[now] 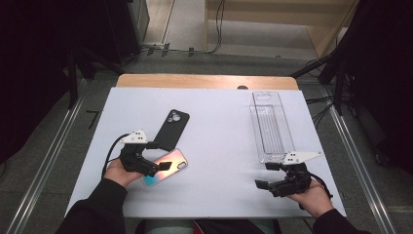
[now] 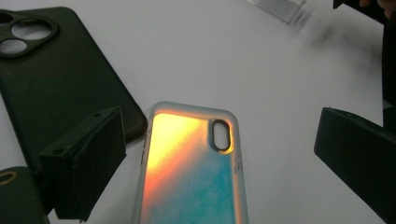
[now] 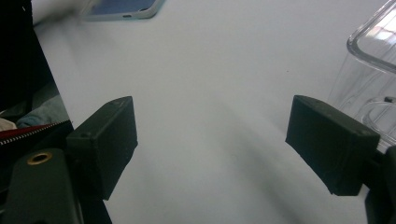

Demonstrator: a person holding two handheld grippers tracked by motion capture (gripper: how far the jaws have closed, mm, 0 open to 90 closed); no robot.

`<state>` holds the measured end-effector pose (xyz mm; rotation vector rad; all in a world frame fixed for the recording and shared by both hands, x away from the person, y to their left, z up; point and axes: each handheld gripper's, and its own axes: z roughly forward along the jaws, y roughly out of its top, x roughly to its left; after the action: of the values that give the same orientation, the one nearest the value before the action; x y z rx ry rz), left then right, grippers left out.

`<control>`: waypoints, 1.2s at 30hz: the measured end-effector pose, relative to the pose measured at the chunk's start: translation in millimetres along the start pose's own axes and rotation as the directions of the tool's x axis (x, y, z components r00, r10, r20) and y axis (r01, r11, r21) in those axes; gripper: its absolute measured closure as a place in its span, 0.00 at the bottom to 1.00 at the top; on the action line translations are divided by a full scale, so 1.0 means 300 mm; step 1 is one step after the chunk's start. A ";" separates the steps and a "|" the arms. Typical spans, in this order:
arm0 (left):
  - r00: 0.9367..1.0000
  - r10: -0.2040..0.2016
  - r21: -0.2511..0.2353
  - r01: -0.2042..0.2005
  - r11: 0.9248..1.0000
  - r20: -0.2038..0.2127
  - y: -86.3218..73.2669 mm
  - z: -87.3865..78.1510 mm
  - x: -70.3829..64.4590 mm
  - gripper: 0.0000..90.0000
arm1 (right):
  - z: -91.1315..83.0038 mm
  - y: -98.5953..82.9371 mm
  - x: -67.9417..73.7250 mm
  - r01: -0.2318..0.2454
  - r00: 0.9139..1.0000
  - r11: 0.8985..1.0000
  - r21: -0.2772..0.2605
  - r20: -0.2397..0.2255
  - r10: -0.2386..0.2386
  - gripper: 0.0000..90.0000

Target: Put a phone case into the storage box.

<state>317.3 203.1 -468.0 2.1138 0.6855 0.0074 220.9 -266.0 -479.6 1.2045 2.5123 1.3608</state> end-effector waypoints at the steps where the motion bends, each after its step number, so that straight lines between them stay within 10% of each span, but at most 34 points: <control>1: 1.000 -0.005 0.005 0.005 1.000 0.003 -0.004 0.003 0.001 0.04 | -0.001 0.000 0.000 0.000 1.000 1.000 0.000 0.000 0.000 0.16; 36: 0.989 0.111 0.183 -0.092 0.979 -0.096 -0.098 0.079 -0.022 0.05 | -0.001 -0.002 -0.001 -0.003 1.000 1.000 0.004 0.004 0.003 0.16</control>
<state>304.0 195.5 -503.0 2.3320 0.6603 0.1194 220.7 -266.4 -479.9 1.2107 2.5130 1.3537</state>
